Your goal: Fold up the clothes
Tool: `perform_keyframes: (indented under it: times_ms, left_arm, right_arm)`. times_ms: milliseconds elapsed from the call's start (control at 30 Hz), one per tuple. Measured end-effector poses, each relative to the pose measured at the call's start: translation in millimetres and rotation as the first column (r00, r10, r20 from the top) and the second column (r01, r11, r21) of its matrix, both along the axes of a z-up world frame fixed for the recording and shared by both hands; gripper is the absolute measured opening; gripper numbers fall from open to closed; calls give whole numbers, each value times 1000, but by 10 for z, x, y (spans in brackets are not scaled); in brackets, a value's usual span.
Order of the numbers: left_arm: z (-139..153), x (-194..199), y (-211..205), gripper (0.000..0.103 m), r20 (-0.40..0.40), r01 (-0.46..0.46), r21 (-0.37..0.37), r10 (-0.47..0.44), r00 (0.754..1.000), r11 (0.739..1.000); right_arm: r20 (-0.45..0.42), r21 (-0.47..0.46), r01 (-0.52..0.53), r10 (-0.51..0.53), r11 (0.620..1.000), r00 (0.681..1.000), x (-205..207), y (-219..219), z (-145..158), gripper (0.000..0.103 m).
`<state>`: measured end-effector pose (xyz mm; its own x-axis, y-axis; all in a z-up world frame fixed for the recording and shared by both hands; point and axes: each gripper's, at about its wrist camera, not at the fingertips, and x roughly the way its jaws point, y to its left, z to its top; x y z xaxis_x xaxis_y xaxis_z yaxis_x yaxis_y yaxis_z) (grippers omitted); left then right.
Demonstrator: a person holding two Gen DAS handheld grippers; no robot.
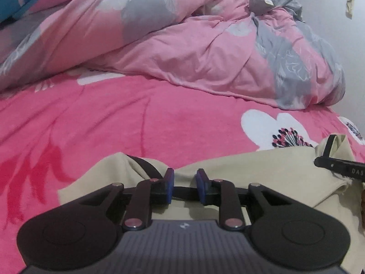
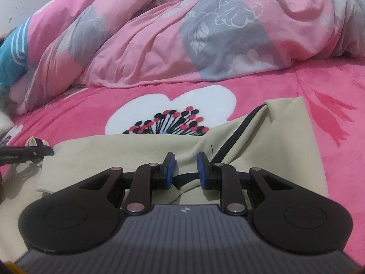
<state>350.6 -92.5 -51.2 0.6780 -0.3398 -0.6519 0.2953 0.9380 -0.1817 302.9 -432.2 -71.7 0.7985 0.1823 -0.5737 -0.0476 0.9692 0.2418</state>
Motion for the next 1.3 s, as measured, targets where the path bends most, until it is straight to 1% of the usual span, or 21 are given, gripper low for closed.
perform_keyframes:
  times_ms: [100, 167, 200, 233, 267, 300, 333, 433, 567, 733, 800, 833, 867, 900, 967, 1100, 1133, 1167, 1200, 1267, 1300]
  left_arm:
    - [0, -26, 54, 24, 5, -18, -21, 18, 1000, 1000]
    - [47, -112, 96, 23, 47, -77, -15, 78, 996, 997]
    - [71, -157, 118, 34, 69, -108, -12, 109, 992, 994]
    - [95, -201, 139, 41, 91, -139, -10, 139, 986, 990]
    - [127, -279, 164, 51, 121, -156, -16, 157, 980, 988]
    - [166, -346, 156, 53, 155, -163, -28, 165, 974, 986]
    - [205, -406, 134, 54, 185, -150, -33, 154, 971, 988]
    - [302, -529, -39, 59, 250, -73, 0, 71, 966, 997]
    - [190, -533, -276, 60, 200, -5, 69, -9, 980, 998]
    - [42, -532, -573, 62, 125, 83, 150, -103, 987, 985]
    - [-17, -531, -692, 66, 92, 120, 180, -138, 986, 976]
    - [-46, -531, -751, 67, 76, 139, 195, -156, 985, 971]
    - [-54, -522, -748, 67, 71, 140, 189, -156, 985, 972]
    - [-60, -512, -738, 68, 68, 140, 181, -154, 986, 974]
    - [-71, -491, -717, 68, 62, 139, 164, -150, 987, 977]
    - [-94, -449, -676, 68, 50, 136, 131, -144, 988, 982]
    - [-100, -439, -666, 68, 47, 135, 122, -142, 989, 983]
    - [-106, -428, -655, 68, 43, 134, 114, -140, 989, 984]
    - [-107, -430, -655, 68, 44, 134, 113, -140, 989, 985]
    - [-107, -435, -656, 69, 46, 133, 113, -139, 989, 985]
    - [-105, -438, -657, 68, 48, 133, 114, -139, 989, 985]
  right_arm:
    - [5, 24, 1, -1, 1000, 1000, -11, -31, -12, 19]
    - [9, 24, 2, -3, 1000, 1000, -20, -29, -15, 19]
    - [9, 24, 3, -3, 1000, 1000, -21, -28, -15, 19]
    - [10, 25, 3, -3, 1000, 1000, -21, -27, -16, 19]
    - [10, 26, 3, -3, 1000, 1000, -22, -26, -16, 19]
    - [10, 27, 3, -3, 1000, 1000, -22, -25, -17, 19]
    - [10, 32, 4, -4, 999, 1000, -22, -29, -19, 19]
    - [12, 40, 4, -4, 999, 1000, -23, -38, -25, 19]
    - [15, 37, 4, -4, 999, 1000, -23, -44, -28, 19]
    - [17, 65, 14, -15, 998, 1000, -34, -86, -29, 19]
    - [18, 91, 41, -43, 995, 999, -49, -133, -27, 16]
    - [20, 107, 80, -83, 991, 996, -71, -178, -28, 9]
    - [19, 140, 122, -126, 983, 992, -98, -247, -41, 2]
    - [17, 174, 164, -170, 971, 985, -124, -318, -55, 0]
    - [3, 237, 282, -291, 930, 957, -214, -472, -89, 0]
    - [55, 221, 357, -377, 907, 924, -380, -528, 83, 1]
    - [69, 218, 375, -397, 901, 915, -422, -540, 127, 5]
    - [113, 182, 366, -389, 913, 914, -455, -483, 225, 5]
    - [142, 175, 345, -370, 922, 918, -463, -447, 304, 5]
    - [143, 202, 272, -303, 941, 942, -347, -403, 386, 6]
    - [123, 197, 249, -276, 948, 953, -243, -384, 362, 6]
